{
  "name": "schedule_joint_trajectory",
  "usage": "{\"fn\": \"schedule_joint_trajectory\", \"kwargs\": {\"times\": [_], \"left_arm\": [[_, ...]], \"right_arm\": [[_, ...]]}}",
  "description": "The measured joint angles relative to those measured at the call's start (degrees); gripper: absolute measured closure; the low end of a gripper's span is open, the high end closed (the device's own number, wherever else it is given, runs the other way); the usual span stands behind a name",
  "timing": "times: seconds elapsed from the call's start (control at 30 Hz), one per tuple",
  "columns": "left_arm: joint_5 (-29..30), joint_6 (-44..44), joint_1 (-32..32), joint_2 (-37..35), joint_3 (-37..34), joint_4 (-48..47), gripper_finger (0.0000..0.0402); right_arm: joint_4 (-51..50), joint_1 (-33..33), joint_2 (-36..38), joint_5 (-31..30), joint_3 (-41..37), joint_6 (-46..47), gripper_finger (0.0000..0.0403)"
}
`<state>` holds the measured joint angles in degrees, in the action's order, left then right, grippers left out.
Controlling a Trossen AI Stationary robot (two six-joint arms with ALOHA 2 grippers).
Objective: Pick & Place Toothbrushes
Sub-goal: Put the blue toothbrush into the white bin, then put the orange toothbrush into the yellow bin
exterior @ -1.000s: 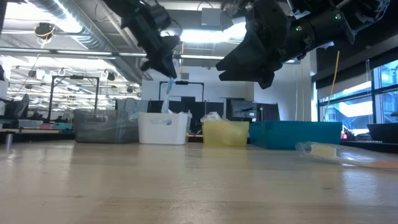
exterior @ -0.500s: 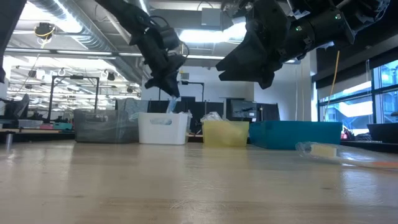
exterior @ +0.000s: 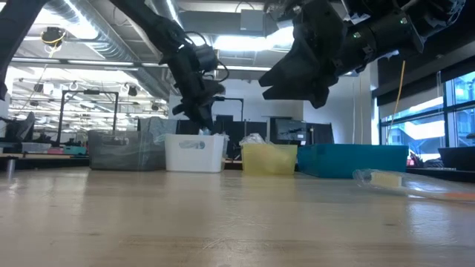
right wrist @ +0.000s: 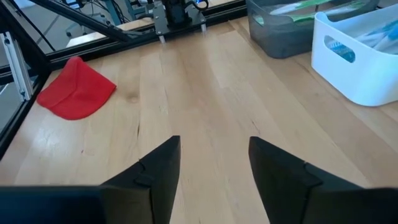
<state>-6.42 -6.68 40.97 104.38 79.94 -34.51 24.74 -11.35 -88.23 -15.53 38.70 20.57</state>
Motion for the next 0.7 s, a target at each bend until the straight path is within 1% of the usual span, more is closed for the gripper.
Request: {"fn": "schedule_joint_trajectory", "kwargs": {"times": [0.07, 0.17, 0.5, 0.63, 0.7], "left_arm": [[2.72, 0.01, -0.09, -0.01, 0.0, 0.02, 0.0329], [4.02, 0.04, -0.09, -0.11, 0.0, 0.03, 0.031], [3.51, 0.06, -0.02, -0.34, 0.0, -0.01, 0.0234], [1.95, 2.61, 0.22, -1.08, 0.0, -0.26, 0.021], [1.93, 3.35, 0.33, -2.03, 0.0, -0.38, 0.0202]], "right_arm": [[-0.39, 0.0, -0.02, 0.13, 0.0, 0.05, 0.0213], [-0.38, 0.0, -0.04, 0.14, 0.0, 0.21, 0.0221], [-0.44, 0.0, -0.01, 0.15, 0.0, 0.24, 0.0245], [-0.68, 0.0, 0.46, 0.27, 0.0, 0.25, 0.0251], [-0.55, 0.02, 1.01, 1.47, -0.02, 0.27, 0.0254]]}}
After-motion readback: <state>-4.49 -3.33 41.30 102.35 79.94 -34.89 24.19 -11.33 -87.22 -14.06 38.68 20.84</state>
